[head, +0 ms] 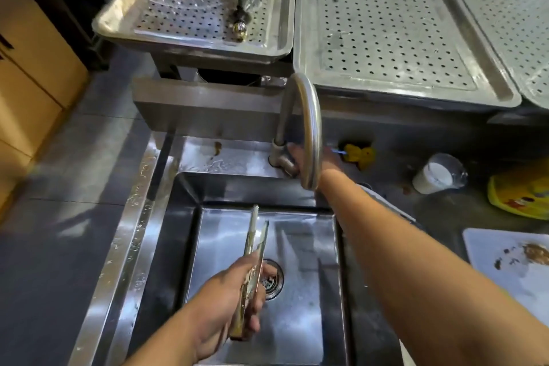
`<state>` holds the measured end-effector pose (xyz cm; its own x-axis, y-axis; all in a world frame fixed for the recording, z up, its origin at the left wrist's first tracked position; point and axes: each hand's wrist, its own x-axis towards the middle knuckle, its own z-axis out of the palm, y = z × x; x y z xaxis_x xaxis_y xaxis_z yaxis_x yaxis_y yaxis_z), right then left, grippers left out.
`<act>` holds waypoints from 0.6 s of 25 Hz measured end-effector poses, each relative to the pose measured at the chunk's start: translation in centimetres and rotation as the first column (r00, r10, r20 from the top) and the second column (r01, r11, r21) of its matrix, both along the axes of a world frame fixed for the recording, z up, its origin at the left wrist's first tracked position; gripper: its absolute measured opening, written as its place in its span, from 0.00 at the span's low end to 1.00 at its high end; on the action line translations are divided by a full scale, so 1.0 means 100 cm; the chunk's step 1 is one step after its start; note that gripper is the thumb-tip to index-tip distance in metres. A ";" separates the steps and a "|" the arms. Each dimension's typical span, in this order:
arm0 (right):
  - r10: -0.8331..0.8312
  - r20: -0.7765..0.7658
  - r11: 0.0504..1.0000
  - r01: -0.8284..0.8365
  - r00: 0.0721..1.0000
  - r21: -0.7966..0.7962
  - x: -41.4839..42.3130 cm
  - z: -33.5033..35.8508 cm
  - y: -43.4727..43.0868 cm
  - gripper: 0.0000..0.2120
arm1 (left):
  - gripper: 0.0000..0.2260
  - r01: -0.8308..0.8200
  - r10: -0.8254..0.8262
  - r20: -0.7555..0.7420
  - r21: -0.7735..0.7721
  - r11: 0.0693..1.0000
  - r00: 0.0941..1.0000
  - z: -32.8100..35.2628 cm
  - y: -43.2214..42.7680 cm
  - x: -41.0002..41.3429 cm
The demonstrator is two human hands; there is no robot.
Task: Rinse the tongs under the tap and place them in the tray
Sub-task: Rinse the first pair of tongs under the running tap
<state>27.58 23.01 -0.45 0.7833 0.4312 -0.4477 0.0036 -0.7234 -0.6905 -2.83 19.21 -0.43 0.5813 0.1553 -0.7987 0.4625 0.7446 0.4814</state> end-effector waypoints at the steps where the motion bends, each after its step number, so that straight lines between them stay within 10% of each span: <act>1: 0.068 0.031 0.998 -0.067 0.997 -0.016 0.004 -0.007 0.007 0.11 | 0.26 -0.009 0.009 0.018 -0.011 1.000 1.000 0.000 0.000 0.003; 11: 0.014 0.035 0.998 -0.016 0.999 0.064 -0.022 -0.015 -0.021 0.11 | 0.31 0.012 -0.014 0.060 0.038 0.999 0.998 -0.011 0.001 0.011; 15: 0.080 -0.330 0.991 -0.039 0.941 0.129 -0.091 -0.022 -0.073 0.12 | 0.29 -0.010 0.009 0.025 0.048 0.999 1.000 -0.013 0.000 0.014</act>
